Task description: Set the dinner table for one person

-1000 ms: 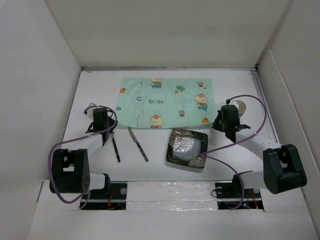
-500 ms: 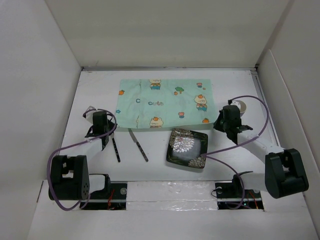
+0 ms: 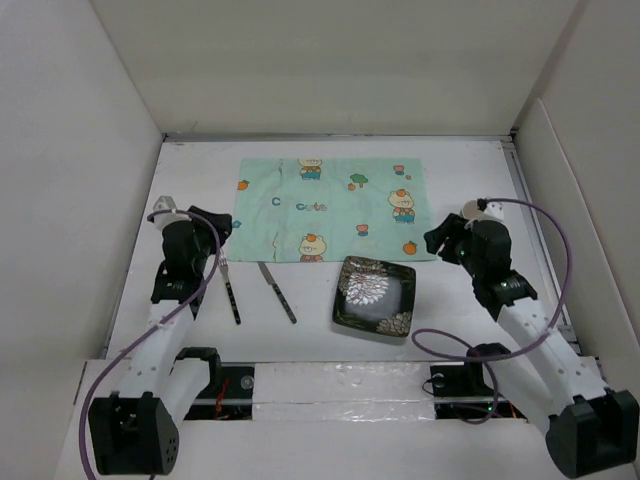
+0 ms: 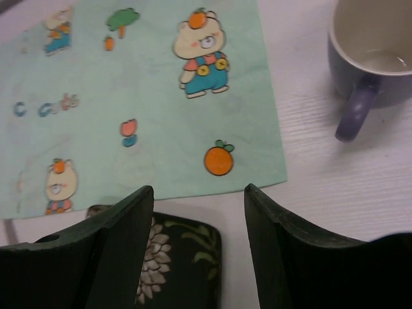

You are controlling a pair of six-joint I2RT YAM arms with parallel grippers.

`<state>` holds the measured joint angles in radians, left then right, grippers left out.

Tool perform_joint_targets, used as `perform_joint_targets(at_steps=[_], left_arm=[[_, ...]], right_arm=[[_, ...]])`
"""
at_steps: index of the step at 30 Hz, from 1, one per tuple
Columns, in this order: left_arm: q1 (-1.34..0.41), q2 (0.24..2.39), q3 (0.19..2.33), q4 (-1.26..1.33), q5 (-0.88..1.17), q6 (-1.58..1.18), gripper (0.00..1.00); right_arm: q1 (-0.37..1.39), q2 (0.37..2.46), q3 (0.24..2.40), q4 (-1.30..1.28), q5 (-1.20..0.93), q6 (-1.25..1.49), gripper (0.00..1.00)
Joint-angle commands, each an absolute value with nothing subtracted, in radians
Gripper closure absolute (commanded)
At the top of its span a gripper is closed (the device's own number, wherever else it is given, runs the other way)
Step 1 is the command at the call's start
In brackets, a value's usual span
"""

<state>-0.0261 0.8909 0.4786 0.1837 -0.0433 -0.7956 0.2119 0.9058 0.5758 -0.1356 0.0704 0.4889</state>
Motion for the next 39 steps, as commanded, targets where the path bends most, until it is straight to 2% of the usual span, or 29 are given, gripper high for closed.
perform_joint_targets(at_steps=[1, 3, 6, 11, 17, 20, 23, 26, 27, 29, 34, 37, 39], left_arm=[[-0.028, 0.813, 0.581, 0.163, 0.151, -0.766, 0.60], [-0.028, 0.784, 0.641, 0.141, 0.230, -0.729, 0.61], [-0.028, 0.749, 0.733, 0.069, 0.334, -0.660, 0.61], [-0.028, 0.661, 0.785, 0.017, 0.327, -0.588, 0.60], [-0.060, 0.638, 0.788, 0.003, 0.305, -0.508, 0.58], [-0.098, 0.643, 0.819, -0.046, 0.336, -0.467, 0.57], [-0.116, 0.643, 0.889, -0.112, 0.327, -0.396, 0.56], [-0.158, 0.626, 0.934, -0.166, 0.235, -0.361, 0.56], [-0.158, 0.609, 0.925, -0.158, 0.201, -0.357, 0.55], [-0.158, 0.591, 0.910, -0.143, 0.183, -0.354, 0.54], [-0.158, 0.589, 0.896, -0.150, 0.160, -0.345, 0.50], [-0.158, 0.588, 0.874, -0.143, 0.152, -0.345, 0.50], [-0.158, 0.592, 0.880, -0.147, 0.143, -0.345, 0.50]], right_arm=[[0.241, 0.821, 0.510, -0.209, -0.098, 0.511, 0.36], [0.241, 0.821, 0.456, -0.227, -0.196, 0.532, 0.36], [0.265, 0.836, 0.413, -0.285, -0.219, 0.558, 0.35], [0.310, 0.876, 0.393, -0.318, -0.186, 0.618, 0.35], [0.330, 1.040, 0.388, -0.302, -0.273, 0.620, 0.36], [0.341, 1.094, 0.379, -0.269, -0.307, 0.621, 0.42], [0.341, 1.141, 0.373, -0.242, -0.310, 0.635, 0.53], [0.314, 1.164, 0.371, -0.238, -0.310, 0.646, 0.75], [0.301, 1.158, 0.371, -0.244, -0.310, 0.658, 0.89], [0.301, 1.117, 0.376, -0.278, -0.290, 0.669, 1.00], [0.301, 0.915, 0.529, -0.501, -0.199, 0.609, 1.00], [0.310, 0.874, 0.682, -0.523, -0.276, 0.572, 1.00], [0.310, 0.923, 0.768, -0.523, -0.357, 0.548, 1.00]])
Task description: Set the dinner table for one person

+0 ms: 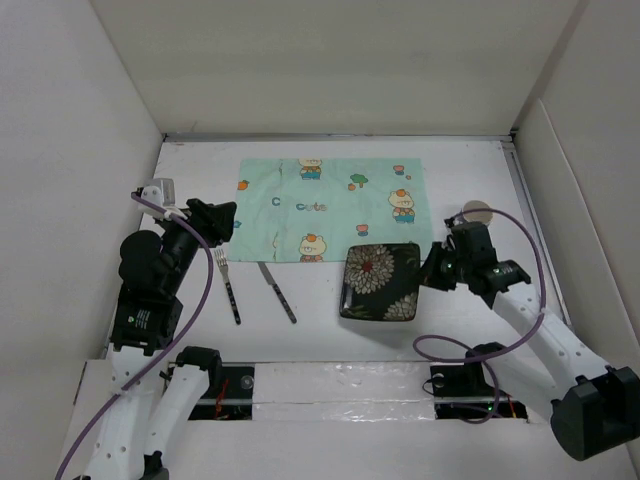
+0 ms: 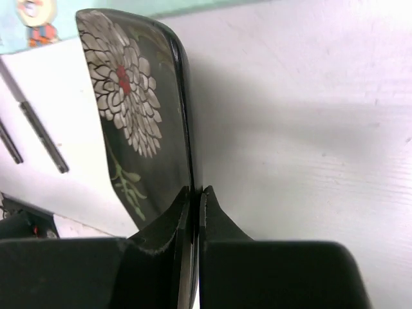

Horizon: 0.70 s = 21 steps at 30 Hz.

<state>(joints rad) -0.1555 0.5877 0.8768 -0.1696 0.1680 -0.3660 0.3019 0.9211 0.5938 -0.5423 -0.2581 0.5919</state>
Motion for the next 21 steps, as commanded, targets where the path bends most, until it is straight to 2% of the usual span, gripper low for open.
perform_joint_targets(at_steps=[1, 4, 8, 10, 12, 13, 18, 21], left_arm=[[-0.158, 0.594, 0.882, -0.149, 0.137, -0.339, 0.50], [-0.158, 0.588, 0.868, -0.158, 0.121, -0.337, 0.50], [-0.158, 0.592, 0.864, -0.163, 0.106, -0.334, 0.50], [-0.158, 0.589, 0.854, -0.158, 0.107, -0.333, 0.50], [-0.158, 0.594, 0.851, -0.155, 0.110, -0.333, 0.50], [-0.158, 0.600, 0.851, -0.158, 0.110, -0.331, 0.50], [-0.158, 0.597, 0.848, -0.155, 0.095, -0.331, 0.50], [-0.158, 0.597, 0.845, -0.158, 0.094, -0.331, 0.50]], right_arm=[[0.322, 0.943, 0.828, -0.499, -0.379, 0.548, 1.00], [0.322, 1.018, 0.859, -0.277, -0.527, 0.604, 1.00], [0.344, 1.158, 0.900, 0.042, -0.549, 0.695, 1.00], [0.333, 1.312, 1.001, 0.089, -0.557, 0.667, 1.00], [0.308, 1.440, 1.159, 0.083, -0.665, 0.617, 1.00], [0.308, 1.604, 1.242, 0.087, -0.705, 0.603, 1.00], [0.278, 1.808, 1.457, 0.005, -0.770, 0.558, 1.00], [0.267, 1.893, 1.471, 0.083, -0.776, 0.609, 1.00]])
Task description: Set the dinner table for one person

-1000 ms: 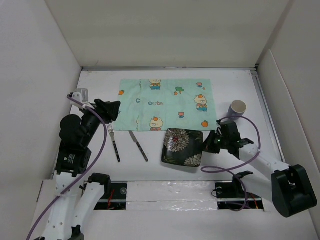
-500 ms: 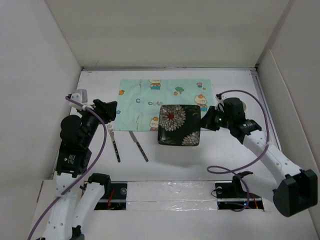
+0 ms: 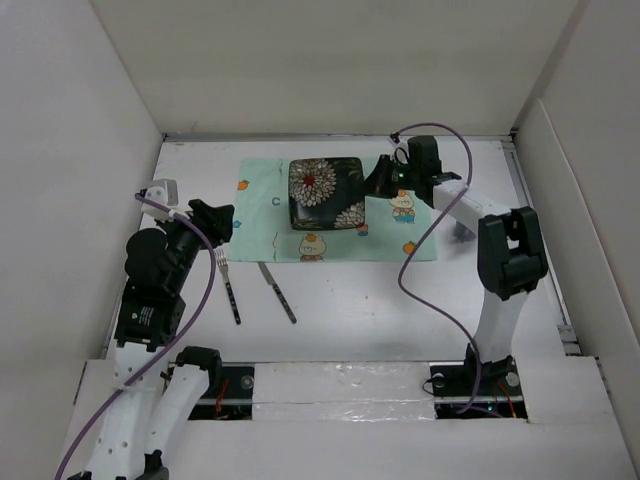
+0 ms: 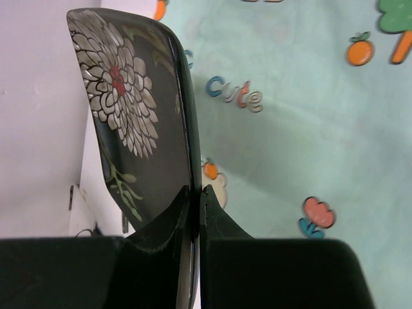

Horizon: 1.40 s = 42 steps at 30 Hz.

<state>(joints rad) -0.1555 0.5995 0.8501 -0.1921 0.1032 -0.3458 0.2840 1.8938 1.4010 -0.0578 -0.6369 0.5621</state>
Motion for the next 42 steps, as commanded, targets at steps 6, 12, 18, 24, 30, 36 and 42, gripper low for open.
perform_joint_targets(at_steps=[6, 12, 18, 24, 30, 36, 42], left_arm=[[-0.158, 0.611, 0.842, -0.153, 0.112, -0.331, 0.50], [-0.158, 0.620, 0.844, -0.153, 0.112, -0.333, 0.50], [-0.158, 0.620, 0.841, -0.150, 0.120, -0.333, 0.50], [-0.158, 0.621, 0.841, -0.147, 0.126, -0.333, 0.50], [-0.158, 0.618, 0.839, -0.147, 0.123, -0.334, 0.50], [-0.158, 0.624, 0.841, -0.147, 0.132, -0.336, 0.50], [-0.158, 0.615, 0.839, -0.143, 0.138, -0.337, 0.50]], right_arm=[[0.249, 2.021, 1.506, 0.161, -0.787, 0.652, 1.00], [0.249, 2.100, 1.580, 0.163, -0.801, 0.673, 1.00], [0.239, 2.147, 1.560, 0.179, -0.761, 0.693, 1.00], [0.239, 2.220, 1.607, 0.117, -0.744, 0.666, 1.00], [0.239, 2.255, 1.641, 0.040, -0.701, 0.620, 0.93], [0.239, 2.176, 1.609, -0.067, -0.583, 0.532, 0.52], [0.239, 2.016, 1.557, -0.181, -0.476, 0.425, 0.34]])
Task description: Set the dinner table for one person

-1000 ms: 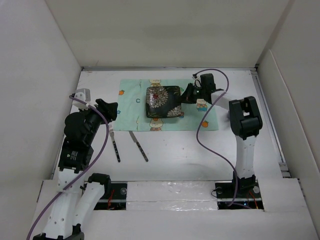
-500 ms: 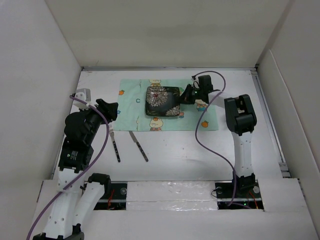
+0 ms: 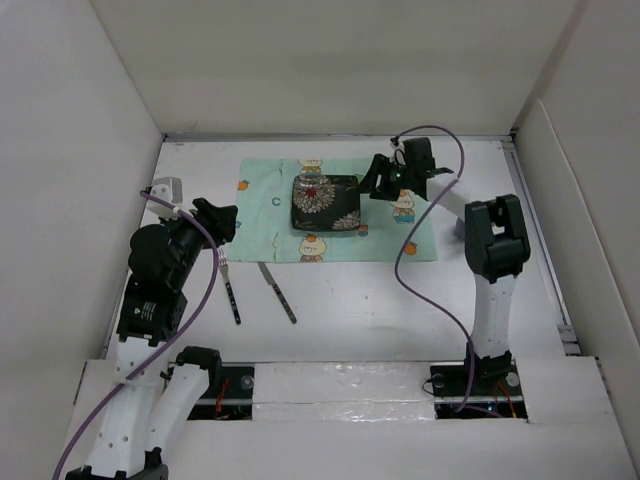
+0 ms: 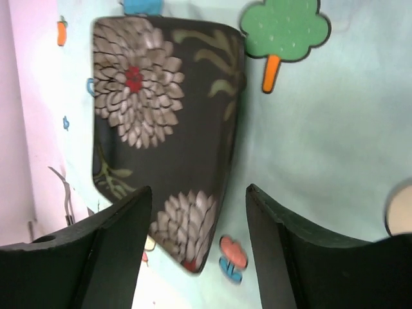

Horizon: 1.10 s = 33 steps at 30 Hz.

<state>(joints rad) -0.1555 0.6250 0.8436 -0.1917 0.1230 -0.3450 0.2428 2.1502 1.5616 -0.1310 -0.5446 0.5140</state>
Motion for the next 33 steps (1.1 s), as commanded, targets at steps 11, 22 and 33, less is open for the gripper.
perform_joint_targets(at_steps=[11, 22, 33], left_arm=[[-0.158, 0.600, 0.839, -0.140, 0.153, -0.341, 0.50], [-0.209, 0.566, 0.847, -0.152, 0.121, -0.339, 0.50], [-0.209, 0.555, 0.844, -0.155, 0.118, -0.337, 0.50]], right_arm=[[0.218, 1.202, 0.989, -0.153, 0.284, 0.439, 1.00], [0.000, 1.221, 0.853, -0.233, 0.609, 0.491, 0.20], [-0.081, 1.465, 0.934, -0.157, 0.500, 0.499, 0.60]])
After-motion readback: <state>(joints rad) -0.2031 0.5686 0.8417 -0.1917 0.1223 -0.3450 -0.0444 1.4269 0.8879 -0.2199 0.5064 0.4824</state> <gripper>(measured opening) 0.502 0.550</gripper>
